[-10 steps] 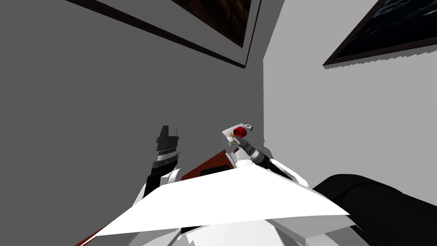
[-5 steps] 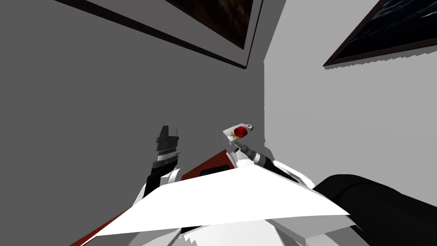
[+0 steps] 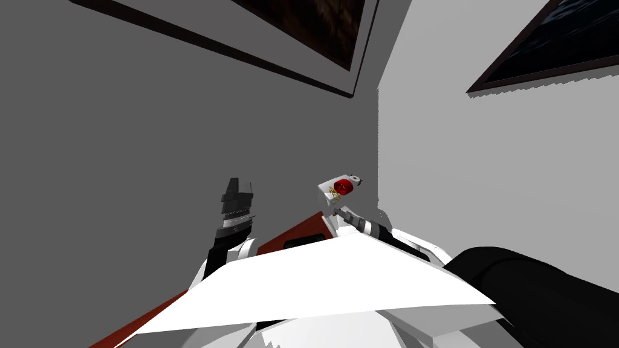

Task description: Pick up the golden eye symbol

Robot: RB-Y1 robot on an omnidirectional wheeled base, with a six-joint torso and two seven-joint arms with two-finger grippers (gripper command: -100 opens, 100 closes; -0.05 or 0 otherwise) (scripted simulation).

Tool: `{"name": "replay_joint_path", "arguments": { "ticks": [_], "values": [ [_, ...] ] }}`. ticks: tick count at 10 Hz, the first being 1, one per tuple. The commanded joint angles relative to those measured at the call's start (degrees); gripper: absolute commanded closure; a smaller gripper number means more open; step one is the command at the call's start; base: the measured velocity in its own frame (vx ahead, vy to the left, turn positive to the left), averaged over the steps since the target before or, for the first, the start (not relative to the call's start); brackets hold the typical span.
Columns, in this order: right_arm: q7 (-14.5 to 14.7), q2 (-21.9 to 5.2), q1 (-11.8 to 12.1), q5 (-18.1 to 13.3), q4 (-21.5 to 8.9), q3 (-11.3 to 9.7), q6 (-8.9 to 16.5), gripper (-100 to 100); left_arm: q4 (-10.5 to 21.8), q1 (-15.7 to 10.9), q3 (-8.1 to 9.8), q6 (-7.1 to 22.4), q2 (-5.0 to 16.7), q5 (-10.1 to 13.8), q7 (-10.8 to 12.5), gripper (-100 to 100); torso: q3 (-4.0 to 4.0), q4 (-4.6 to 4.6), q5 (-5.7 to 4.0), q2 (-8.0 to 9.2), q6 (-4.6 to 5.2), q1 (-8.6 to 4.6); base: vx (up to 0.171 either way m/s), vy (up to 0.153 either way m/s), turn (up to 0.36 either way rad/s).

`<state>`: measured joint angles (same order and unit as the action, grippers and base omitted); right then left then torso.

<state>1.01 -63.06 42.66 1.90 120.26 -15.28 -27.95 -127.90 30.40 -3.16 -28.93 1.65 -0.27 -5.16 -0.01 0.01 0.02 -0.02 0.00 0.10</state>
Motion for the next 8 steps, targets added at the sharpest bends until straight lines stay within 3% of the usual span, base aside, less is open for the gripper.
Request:
{"name": "replay_joint_path", "arguments": {
  "ticks": [1,2,4,8],
  "values": [
    [-0.24,-2.86,-0.23,-0.16,-0.22,-0.74,0.82,-100,0.00,0.00,0.00,0.00,0.00,0.00,0.00,0,0.00,0.00,0.00,0.00,0.00,0.00,0.001,0.032,0.025],
    [-0.72,-4.48,0.01,-0.35,-1.66,-1.72,1.18,-100,0.00,0.00,0.00,0.00,0.00,0.00,0.00,0,0.00,0.00,0.00,-0.01,0.00,0.00,0.001,0.044,0.067],
    [-0.72,-6.67,0.01,-0.35,-1.66,-1.72,1.18,-100,0.00,0.00,0.00,0.00,0.00,0.00,0.00,0,-0.01,0.00,0.01,-0.02,0.00,0.02,0.003,0.025,0.014],
    [-1.87,-13.92,0.14,-0.66,-4.74,-3.63,1.92,-100,0.00,0.00,0.00,0.00,0.00,0.00,0.00,0,-0.04,-0.01,0.00,-0.06,-0.01,0.03,0.014,0.035,0.061]
  ]
}}
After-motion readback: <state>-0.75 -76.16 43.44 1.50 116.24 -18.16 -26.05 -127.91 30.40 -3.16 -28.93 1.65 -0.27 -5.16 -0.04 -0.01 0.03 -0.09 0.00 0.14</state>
